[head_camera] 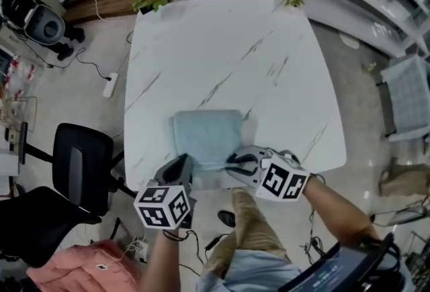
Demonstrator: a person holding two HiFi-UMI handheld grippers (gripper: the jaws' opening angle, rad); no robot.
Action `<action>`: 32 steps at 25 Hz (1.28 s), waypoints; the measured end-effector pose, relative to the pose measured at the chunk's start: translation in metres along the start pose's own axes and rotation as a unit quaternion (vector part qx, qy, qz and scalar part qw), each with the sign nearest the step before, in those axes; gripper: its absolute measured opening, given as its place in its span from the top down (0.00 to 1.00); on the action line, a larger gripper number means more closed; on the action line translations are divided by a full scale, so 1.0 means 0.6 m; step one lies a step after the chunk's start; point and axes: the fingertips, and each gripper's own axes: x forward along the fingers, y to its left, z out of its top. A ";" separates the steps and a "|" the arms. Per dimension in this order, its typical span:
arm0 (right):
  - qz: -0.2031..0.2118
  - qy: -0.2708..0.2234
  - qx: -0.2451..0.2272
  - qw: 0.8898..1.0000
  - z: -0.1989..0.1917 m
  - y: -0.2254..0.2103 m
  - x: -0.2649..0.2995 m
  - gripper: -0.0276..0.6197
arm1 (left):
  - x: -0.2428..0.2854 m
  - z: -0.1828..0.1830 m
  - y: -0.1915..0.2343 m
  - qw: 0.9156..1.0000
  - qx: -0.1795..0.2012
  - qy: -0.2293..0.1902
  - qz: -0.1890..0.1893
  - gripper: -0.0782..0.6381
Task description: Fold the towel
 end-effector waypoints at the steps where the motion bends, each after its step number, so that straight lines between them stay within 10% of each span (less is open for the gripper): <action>1: -0.002 -0.003 0.013 1.000 -0.004 0.001 0.002 0.87 | 0.001 -0.002 0.001 1.000 -0.004 -0.002 -0.003 0.88; 10: 0.026 -0.001 0.057 0.998 -0.001 0.008 0.003 0.86 | -0.015 -0.001 0.006 0.997 -0.047 -0.023 -0.050 0.88; 19: 0.039 -0.145 0.142 0.978 0.130 -0.036 -0.079 0.71 | -0.146 0.102 0.033 0.993 -0.046 -0.110 0.017 0.88; 26: -0.069 -0.235 0.059 0.968 0.353 -0.102 -0.142 0.67 | -0.263 0.330 -0.031 0.965 0.036 -0.261 0.014 0.87; 32: -0.175 -0.309 0.015 0.935 0.541 -0.050 -0.196 0.68 | -0.394 0.438 -0.081 0.927 0.132 -0.345 0.070 0.87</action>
